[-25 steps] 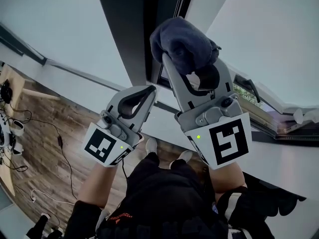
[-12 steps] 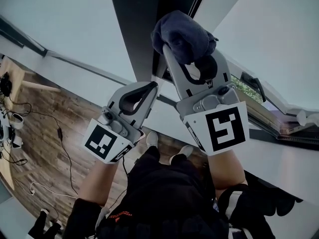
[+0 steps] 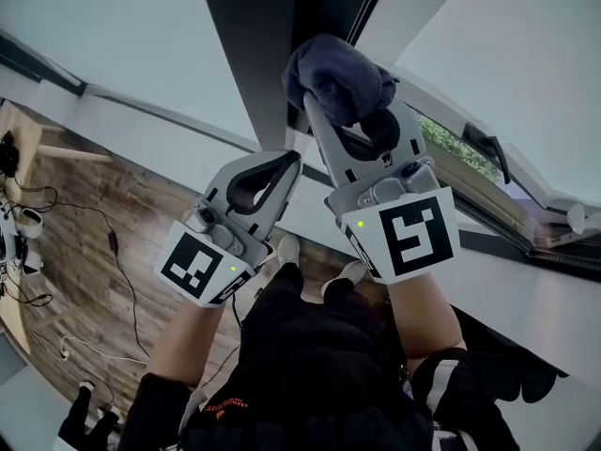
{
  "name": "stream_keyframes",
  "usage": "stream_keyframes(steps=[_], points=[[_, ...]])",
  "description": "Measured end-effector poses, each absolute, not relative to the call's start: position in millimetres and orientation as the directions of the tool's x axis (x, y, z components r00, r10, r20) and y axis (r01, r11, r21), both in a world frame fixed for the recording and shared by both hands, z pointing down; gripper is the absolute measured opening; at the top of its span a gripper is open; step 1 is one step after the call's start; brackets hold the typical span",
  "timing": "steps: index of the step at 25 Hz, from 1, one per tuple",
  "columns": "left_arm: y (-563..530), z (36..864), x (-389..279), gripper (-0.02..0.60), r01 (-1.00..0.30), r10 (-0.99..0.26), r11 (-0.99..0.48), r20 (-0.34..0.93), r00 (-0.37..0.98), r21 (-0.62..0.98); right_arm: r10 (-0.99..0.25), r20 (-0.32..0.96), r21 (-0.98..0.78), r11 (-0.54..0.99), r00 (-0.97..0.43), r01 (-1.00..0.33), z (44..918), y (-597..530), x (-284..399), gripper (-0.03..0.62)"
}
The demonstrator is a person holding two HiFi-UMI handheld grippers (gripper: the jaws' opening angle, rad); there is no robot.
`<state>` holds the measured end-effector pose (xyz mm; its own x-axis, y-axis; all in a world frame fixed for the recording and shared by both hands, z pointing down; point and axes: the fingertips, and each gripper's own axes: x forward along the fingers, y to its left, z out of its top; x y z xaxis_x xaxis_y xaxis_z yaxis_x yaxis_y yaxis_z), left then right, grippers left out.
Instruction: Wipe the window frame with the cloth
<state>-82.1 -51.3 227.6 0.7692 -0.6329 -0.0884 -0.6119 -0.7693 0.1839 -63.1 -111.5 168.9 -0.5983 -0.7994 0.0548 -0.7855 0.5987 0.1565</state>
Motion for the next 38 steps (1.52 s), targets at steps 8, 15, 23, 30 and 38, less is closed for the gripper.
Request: stream_keyframes(steps=[8,15,23,30,38], points=[[-43.5,247.2,-83.1,0.020,-0.606,-0.629,-0.767,-0.059,0.775,0.211,-0.800,0.111,0.120,0.600,-0.590,-0.791,203.7,-110.1,-65.6,0.112],[-37.7,265.6,-86.8,0.020,-0.605,-0.630,-0.761,-0.042,0.776,0.236,-0.803,0.151,0.093,0.592,-0.577,-0.800,236.2,-111.2,-66.8,0.112],[-31.6,284.1,-92.7,0.020,-0.609,-0.634,-0.751,-0.023,0.773,0.256,-0.801,0.190,0.068,0.587,-0.567,-0.807,273.2,-112.4,-69.7,0.112],[-33.7,304.2,-94.4,0.020,-0.617,-0.644,-0.735,-0.002,0.765,0.281,-0.801,0.229,0.033,0.574,-0.553,-0.818,304.5,-114.7,-67.1,0.112],[-34.7,324.6,-95.7,0.020,-0.628,-0.653,-0.717,0.025,0.757,0.303,-0.792,0.274,0.009,0.569,-0.546,-0.822,336.9,-115.4,-64.0,0.112]])
